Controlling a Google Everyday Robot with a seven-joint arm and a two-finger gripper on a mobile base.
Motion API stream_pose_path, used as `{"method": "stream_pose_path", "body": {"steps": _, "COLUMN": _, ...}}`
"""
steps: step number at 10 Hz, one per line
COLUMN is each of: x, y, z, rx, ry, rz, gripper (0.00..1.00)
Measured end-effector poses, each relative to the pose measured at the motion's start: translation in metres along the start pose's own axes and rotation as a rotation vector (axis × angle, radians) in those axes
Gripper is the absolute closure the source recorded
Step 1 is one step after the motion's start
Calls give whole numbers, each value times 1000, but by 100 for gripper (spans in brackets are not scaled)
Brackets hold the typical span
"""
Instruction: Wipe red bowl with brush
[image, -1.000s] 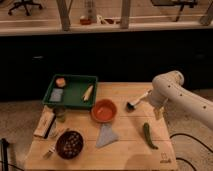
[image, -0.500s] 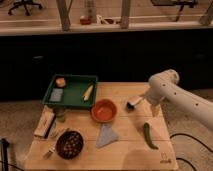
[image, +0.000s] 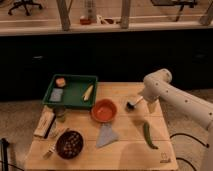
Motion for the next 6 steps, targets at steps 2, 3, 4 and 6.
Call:
{"method": "stream_pose_path", "body": {"steps": 2, "x": 5, "y": -10, "z": 12, "rx": -27, "ry": 22, "rz": -18, "gripper": 20}}
{"method": "stream_pose_path", "body": {"steps": 3, "x": 7, "y": -12, "z": 16, "rx": -33, "ry": 26, "rz": -20, "gripper": 20}}
{"method": "stream_pose_path", "body": {"steps": 4, "x": 9, "y": -16, "z": 22, "rx": -43, "ry": 29, "rz": -21, "gripper": 20}}
{"method": "stream_pose_path", "body": {"steps": 6, "x": 13, "y": -21, "z": 36, "rx": -70, "ry": 38, "rz": -19, "gripper": 20}}
